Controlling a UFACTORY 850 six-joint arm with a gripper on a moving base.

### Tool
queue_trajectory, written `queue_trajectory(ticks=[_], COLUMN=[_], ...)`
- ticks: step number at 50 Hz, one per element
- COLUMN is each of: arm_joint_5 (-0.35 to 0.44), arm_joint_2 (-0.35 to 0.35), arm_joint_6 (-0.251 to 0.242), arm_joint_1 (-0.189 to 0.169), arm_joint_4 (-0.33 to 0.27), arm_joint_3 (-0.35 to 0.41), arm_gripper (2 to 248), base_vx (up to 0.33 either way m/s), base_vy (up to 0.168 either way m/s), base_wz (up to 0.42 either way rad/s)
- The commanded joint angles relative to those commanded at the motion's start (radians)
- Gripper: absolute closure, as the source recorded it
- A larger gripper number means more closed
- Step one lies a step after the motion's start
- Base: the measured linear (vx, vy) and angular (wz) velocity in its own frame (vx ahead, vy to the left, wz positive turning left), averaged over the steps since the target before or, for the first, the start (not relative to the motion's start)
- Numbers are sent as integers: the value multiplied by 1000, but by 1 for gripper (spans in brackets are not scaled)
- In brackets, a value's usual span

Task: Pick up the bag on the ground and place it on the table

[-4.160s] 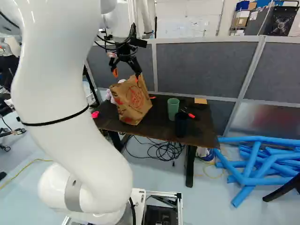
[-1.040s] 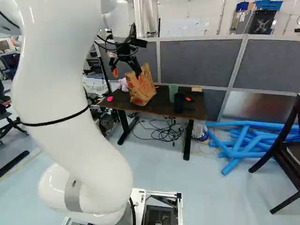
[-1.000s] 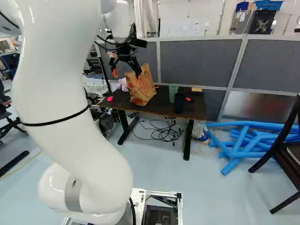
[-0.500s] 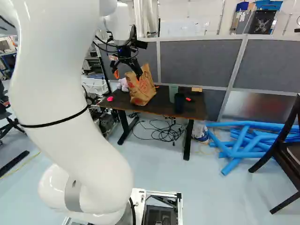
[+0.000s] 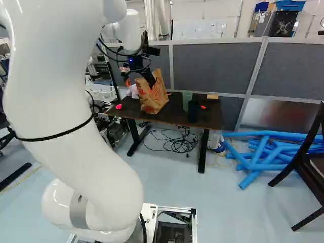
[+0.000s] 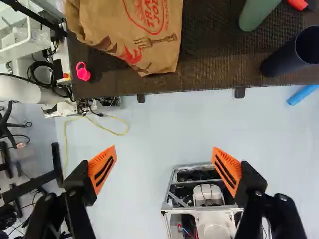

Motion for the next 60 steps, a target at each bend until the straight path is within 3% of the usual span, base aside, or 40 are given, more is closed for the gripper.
queue_trajectory(ticks=[30,60], arm_joint_5=[261,626], arm_joint_2=[61,146], arm_joint_6=[-33,-80], arm_joint_1=[-8,-20], arm_joint_4=[-23,-56], arm_joint_3=[179,429], arm_gripper=[3,3], base_vx=[0,0], base_vy=[0,0], base_wz=[0,0])
